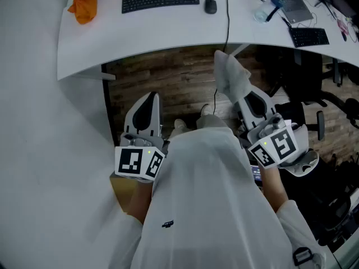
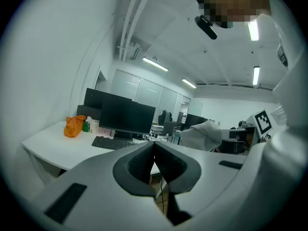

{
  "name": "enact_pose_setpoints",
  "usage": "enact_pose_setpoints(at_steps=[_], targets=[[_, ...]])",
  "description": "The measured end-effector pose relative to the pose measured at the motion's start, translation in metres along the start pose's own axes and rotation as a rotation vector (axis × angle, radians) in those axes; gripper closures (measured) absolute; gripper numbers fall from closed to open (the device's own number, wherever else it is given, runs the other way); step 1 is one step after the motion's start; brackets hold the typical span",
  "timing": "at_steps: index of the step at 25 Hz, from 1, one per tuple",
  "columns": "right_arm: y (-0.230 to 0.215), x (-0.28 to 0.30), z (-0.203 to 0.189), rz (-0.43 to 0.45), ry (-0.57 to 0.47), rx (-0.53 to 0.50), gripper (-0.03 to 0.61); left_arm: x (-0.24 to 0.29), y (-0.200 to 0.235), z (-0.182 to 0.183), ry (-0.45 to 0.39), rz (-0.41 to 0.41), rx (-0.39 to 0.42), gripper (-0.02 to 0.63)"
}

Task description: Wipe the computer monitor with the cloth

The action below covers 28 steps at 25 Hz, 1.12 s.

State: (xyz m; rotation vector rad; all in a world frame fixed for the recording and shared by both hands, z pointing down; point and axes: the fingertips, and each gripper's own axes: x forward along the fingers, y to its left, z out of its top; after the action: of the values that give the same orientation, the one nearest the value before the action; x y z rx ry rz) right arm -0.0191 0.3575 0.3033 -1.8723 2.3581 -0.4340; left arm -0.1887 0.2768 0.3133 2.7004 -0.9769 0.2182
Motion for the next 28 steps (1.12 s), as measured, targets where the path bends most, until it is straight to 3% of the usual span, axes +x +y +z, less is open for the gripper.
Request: enact_pose_setpoints(at_steps=[7,14,28], targets=[[-0.054,-0.027,0.005,0.006,0.003,0.015,0.569,0.044,-0.052,-0.008,0.039,-0.012,0.023,0.595],[-0.099,-0.03,0.011,0.037,-0.022,0.047,0.568,0.079,-0.077,-0.001,0.047,0.026,0.036,0.595],[-0.156,0.043,0.027,-0.009,0.002,0.048,0.56,0.151,-0.039,0.005,0.073,0.023,-0.029,0.594]])
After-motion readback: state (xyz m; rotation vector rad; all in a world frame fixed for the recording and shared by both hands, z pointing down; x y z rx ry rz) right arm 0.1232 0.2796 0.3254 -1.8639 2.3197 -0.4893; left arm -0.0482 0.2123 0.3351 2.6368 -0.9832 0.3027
